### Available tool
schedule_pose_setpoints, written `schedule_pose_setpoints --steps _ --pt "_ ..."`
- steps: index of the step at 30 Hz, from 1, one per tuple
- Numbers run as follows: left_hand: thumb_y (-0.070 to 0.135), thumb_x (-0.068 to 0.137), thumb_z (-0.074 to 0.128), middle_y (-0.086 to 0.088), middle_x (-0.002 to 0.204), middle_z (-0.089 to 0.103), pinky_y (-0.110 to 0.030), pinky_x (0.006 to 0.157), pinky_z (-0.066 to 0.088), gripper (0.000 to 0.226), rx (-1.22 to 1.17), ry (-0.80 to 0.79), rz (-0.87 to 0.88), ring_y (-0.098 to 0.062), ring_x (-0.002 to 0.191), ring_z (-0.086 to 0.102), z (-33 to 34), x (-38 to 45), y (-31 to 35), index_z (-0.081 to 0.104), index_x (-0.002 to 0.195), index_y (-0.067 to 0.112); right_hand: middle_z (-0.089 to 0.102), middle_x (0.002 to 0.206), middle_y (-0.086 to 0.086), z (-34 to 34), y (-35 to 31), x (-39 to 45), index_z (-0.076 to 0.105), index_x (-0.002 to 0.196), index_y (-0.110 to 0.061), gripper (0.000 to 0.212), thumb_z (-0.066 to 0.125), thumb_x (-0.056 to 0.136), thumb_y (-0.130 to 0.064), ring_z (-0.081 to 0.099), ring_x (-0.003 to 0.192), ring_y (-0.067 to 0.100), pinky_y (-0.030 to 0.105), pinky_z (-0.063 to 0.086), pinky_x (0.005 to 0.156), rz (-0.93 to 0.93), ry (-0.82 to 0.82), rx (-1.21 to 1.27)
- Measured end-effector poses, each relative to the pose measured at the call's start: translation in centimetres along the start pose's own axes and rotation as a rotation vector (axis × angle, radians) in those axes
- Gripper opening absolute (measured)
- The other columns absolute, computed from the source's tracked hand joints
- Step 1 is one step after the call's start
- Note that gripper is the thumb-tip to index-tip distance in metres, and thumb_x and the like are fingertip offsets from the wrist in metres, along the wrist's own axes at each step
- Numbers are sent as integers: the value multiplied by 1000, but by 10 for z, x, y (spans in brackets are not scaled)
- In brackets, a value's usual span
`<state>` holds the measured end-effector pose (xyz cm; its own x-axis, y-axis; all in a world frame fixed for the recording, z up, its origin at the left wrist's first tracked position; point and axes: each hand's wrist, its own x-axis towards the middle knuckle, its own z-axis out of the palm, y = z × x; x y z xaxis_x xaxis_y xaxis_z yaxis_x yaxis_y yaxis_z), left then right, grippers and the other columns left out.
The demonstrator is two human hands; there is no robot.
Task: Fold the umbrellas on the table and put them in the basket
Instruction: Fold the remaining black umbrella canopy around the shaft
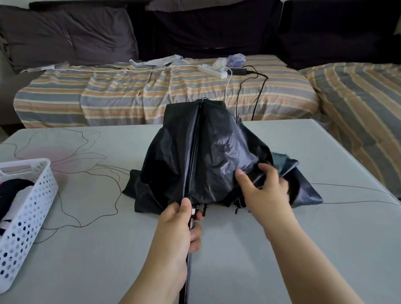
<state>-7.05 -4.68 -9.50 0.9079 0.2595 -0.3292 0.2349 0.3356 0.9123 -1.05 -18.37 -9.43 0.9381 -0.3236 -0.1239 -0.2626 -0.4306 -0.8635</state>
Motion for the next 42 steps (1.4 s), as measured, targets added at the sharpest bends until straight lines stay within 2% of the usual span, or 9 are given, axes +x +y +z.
schedule_pose_setpoints --steps 6,10,15,22,26,29,34,37,42 --pt "20 102 41 -8 67 49 -16 34 17 24 -108 -111 -97 -7 38 27 2 -5 0 45 82 6 61 120 -3 11 -3 -9 46 133 -24 91 62 60 -77 61 102 17 39 55 87 169 -438 266" --pt "21 102 40 -7 66 51 -18 35 20 26 -18 -160 -96 -9 41 27 6 -10 -5 45 82 4 72 81 12 13 -13 -19 63 98 -5 32 67 87 -35 57 58 26 31 47 48 180 -589 555" --pt "32 102 35 -4 67 64 -22 37 32 25 555 -101 87 -9 35 41 6 -13 -9 42 84 16 74 91 9 19 -8 -17 63 103 -7 31 75 79 -22 72 84 24 46 58 83 75 -392 527" --pt "47 96 39 1 70 57 -28 53 41 33 1073 37 265 -16 62 56 -2 -10 -15 34 84 16 65 107 4 26 -3 -20 57 100 -24 40 80 67 -25 68 90 18 35 59 76 -17 -305 381" --pt "43 92 49 6 91 53 -25 54 40 29 1053 192 396 -13 69 50 -4 -17 -11 35 98 18 64 112 -1 34 -3 -25 54 104 -37 64 73 44 -51 66 98 19 43 56 85 -12 -273 332" --pt "45 88 49 5 96 45 -23 49 29 41 1079 274 604 -17 69 51 0 -25 -8 42 117 18 70 100 -9 36 0 -27 56 106 -32 54 77 57 -38 67 95 15 42 55 86 -9 -266 366" --pt "52 97 20 -5 135 51 -27 86 38 56 918 58 220 -23 117 53 4 -9 -21 17 149 32 72 100 -4 40 2 -30 58 110 -27 45 80 72 -16 69 93 16 35 59 78 8 -314 499" --pt "52 96 25 2 121 63 -35 89 50 46 687 -45 159 -17 97 66 2 -5 -15 31 140 39 73 96 -4 37 0 -31 59 108 -24 39 78 74 -24 70 91 15 41 57 84 -17 -324 496" --pt "27 100 45 -1 78 64 -24 45 44 12 248 -47 52 -11 49 56 -4 7 -8 54 106 31 72 95 -6 20 -10 -30 65 100 -28 29 58 86 -52 65 90 5 28 53 86 -31 -445 366"
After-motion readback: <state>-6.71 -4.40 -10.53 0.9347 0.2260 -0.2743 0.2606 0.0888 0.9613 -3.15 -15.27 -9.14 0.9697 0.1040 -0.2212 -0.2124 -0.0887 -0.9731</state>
